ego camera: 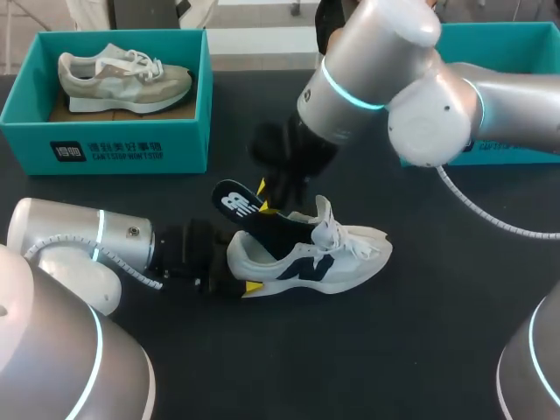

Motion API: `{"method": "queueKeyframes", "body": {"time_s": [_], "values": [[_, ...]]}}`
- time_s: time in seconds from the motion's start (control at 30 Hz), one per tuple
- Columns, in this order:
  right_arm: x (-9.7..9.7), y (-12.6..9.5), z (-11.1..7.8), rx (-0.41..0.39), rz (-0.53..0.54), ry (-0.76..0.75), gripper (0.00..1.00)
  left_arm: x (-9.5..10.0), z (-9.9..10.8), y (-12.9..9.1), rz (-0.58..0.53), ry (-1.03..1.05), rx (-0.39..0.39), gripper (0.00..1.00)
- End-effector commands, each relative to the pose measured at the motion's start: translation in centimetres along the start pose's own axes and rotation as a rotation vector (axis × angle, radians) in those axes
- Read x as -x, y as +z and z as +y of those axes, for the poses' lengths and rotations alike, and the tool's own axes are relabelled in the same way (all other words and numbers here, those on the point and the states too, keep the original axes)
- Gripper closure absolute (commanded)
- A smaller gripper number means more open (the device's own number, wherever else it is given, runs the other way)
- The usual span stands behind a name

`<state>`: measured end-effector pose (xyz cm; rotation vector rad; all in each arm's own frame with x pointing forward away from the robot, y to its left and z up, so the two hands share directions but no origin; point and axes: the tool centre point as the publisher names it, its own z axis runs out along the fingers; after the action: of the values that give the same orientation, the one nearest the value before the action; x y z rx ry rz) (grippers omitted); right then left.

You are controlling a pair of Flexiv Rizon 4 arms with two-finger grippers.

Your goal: Take the shoe out of the shoebox, open the shoe tongue, remove and reinsert the insole, then place the shoe into the shoebox

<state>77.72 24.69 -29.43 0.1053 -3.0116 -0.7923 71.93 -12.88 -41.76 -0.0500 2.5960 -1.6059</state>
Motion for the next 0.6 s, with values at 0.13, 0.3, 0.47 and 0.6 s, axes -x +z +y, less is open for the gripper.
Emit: {"method": "queueKeyframes", "body": {"time_s": [0.13, 0.3, 0.47, 0.6], "values": [[0.48, -1.16, -0.27, 0.066, 0.119, 0.129, 0.0, -0.15, 0.15, 0.21, 0.0, 0.0, 0.004, 1.0], [0.48, -1.16, -0.27, 0.066, 0.119, 0.129, 0.0, -0.15, 0.15, 0.21, 0.0, 0.0, 0.004, 1.0], [0.48, -1.16, -0.27, 0.066, 0.119, 0.129, 0.0, -0.15, 0.15, 0.21, 0.0, 0.0, 0.004, 1.0], [-0.01, -0.96, -0.47, 0.083, 0.135, 0.307, 0.0, -0.15, 0.15, 0.21, 0.0, 0.0, 0.004, 1.0]]}}
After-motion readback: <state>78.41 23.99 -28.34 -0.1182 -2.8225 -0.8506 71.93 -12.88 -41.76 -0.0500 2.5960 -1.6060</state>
